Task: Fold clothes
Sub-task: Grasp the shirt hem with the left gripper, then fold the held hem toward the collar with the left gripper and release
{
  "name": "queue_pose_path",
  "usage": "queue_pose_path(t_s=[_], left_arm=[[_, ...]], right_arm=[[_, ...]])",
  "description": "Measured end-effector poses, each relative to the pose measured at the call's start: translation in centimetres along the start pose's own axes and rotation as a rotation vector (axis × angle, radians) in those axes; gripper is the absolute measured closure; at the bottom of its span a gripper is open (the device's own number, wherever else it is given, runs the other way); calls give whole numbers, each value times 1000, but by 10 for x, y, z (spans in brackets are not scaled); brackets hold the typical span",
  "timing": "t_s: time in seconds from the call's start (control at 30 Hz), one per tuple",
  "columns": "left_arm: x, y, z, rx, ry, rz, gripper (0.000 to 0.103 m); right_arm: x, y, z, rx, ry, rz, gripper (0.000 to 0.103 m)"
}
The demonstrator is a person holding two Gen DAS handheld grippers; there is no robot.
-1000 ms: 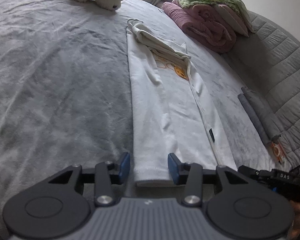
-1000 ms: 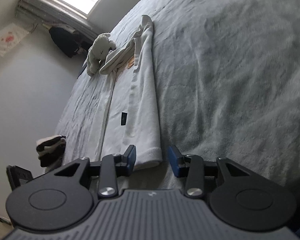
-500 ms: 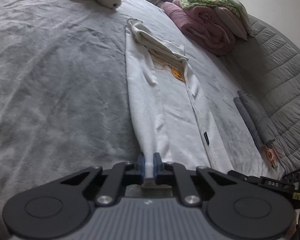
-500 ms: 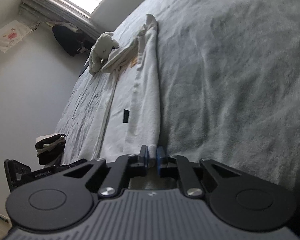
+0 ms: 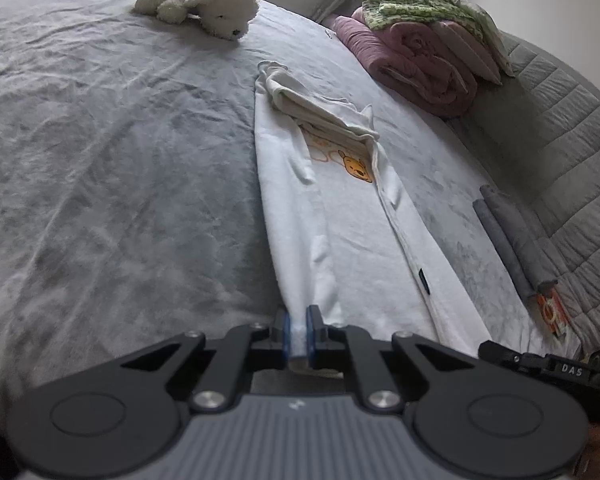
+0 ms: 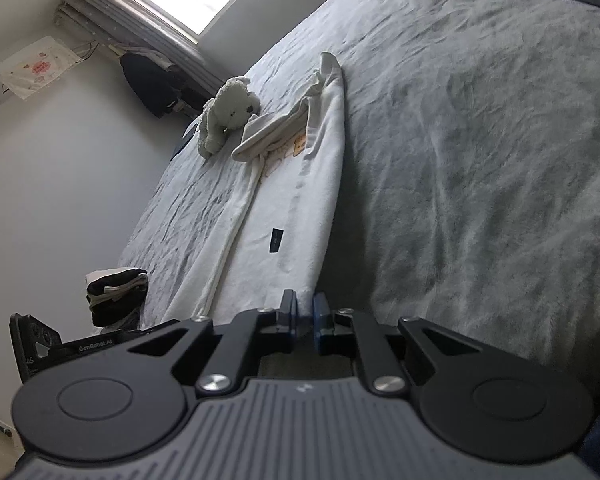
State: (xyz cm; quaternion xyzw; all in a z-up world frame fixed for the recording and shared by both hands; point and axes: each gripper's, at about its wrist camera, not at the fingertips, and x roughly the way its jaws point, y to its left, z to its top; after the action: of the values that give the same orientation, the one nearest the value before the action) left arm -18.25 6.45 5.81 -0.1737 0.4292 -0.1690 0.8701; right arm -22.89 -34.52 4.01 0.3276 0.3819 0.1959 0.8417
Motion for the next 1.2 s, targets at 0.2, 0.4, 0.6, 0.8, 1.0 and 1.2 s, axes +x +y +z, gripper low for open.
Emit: queue_pose_path(t_s=[0.2, 0.4, 0.6, 0.8, 1.0, 1.2], left_arm=[[-20, -10, -7, 20, 6, -10, 95], [-32, -21, -18, 53, 16, -2, 95], [-28, -18, -15, 12, 48, 14, 95], [-22, -16, 4, -95, 88, -41, 95], [-22, -17, 22, -135, 84, -52, 94], [-20, -16, 38, -186, 87, -64, 94]], right_arm=[[-18, 7, -6, -8, 7, 4, 92], [-32, 12, -13, -18, 17, 4, 92], [-34, 16, -11, -24, 15, 4, 92], [-31, 20, 1, -17, 5, 22, 91], [-31, 19, 19, 16, -31, 53, 90], [-24, 23, 36, 11, -38, 70, 90]])
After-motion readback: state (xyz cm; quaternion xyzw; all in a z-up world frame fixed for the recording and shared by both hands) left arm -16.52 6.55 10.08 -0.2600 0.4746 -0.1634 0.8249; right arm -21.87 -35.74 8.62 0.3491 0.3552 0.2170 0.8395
